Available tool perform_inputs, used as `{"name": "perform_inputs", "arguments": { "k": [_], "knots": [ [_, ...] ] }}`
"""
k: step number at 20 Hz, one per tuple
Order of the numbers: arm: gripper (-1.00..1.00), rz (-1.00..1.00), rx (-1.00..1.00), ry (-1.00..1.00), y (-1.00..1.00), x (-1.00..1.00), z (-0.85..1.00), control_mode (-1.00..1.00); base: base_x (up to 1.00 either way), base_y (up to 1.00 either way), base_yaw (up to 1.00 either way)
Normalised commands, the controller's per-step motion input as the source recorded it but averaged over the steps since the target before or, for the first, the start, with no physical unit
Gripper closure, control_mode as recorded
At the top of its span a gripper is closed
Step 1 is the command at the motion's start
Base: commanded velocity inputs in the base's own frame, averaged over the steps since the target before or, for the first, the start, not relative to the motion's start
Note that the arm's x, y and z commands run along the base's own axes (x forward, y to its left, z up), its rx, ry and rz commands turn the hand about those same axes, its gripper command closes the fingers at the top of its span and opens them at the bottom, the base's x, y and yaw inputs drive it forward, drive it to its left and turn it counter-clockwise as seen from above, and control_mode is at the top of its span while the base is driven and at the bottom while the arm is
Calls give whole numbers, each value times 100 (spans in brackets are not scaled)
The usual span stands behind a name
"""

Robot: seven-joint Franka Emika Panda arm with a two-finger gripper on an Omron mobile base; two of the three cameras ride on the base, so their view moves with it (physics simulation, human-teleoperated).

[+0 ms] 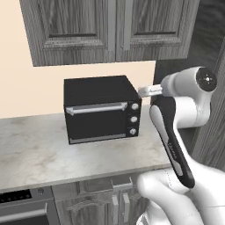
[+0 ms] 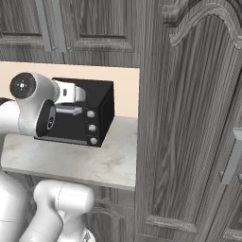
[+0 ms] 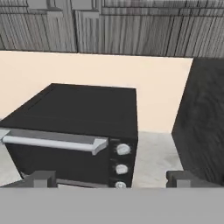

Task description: Move the mayonnaise and condiment bottle from the cabinet to the dining counter.

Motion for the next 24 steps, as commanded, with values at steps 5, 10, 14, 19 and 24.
{"name": "perform_inputs", "arguments": {
  "k": [5,10,14,19,24],
  "knots": [
    [-100,-1,5,-46,10,0,73,-100,0,0,0],
    [-100,-3,5,-39,14,1,65,-100,0,0,0],
    [-100,-5,1,-31,7,8,64,-100,0,0,0],
    [-100,-7,0,-20,17,21,52,-100,0,0,0],
    [-100,-5,2,-3,32,34,25,-100,0,0,0]
  ]
}}
